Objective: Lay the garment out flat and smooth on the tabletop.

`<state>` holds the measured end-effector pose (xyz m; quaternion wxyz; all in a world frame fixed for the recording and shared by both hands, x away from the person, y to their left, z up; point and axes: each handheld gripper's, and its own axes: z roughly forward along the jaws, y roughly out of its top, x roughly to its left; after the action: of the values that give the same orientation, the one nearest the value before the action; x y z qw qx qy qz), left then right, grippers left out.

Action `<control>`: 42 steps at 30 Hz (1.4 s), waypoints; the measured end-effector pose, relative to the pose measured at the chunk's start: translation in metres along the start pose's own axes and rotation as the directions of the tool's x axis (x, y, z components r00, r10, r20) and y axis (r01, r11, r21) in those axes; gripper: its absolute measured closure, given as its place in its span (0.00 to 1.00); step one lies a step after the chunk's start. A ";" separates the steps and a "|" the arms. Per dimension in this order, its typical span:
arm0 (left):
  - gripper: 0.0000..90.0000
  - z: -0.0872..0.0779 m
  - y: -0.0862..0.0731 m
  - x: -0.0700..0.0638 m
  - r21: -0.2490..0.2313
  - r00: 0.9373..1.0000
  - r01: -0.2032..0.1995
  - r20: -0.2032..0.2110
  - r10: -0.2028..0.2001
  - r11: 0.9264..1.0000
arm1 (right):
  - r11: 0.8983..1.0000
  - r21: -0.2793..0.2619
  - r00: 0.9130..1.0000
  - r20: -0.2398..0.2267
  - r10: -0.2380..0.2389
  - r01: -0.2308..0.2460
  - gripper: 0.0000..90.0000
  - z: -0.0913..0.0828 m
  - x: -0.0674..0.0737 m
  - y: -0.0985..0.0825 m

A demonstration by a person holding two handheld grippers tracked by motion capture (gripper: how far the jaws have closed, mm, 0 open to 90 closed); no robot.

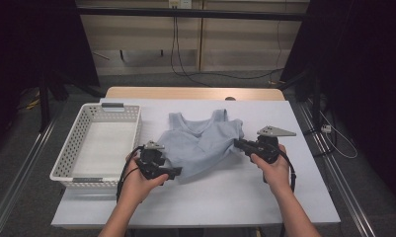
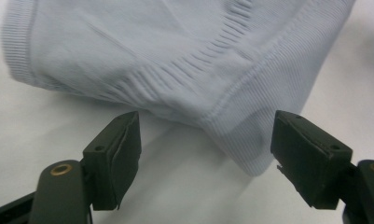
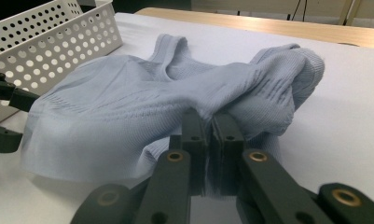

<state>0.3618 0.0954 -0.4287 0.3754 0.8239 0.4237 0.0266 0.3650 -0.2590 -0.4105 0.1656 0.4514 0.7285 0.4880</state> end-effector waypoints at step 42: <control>0.97 -0.037 0.023 0.010 -0.160 0.992 0.055 0.124 -0.036 0.986 | 0.998 -0.064 0.999 -0.035 -0.007 0.005 0.96 -0.033 0.005 0.019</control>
<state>0.3701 0.1161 -0.3904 0.4671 0.7806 0.4153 0.0029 0.3491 -0.2714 -0.3776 0.1687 0.4351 0.7165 0.5185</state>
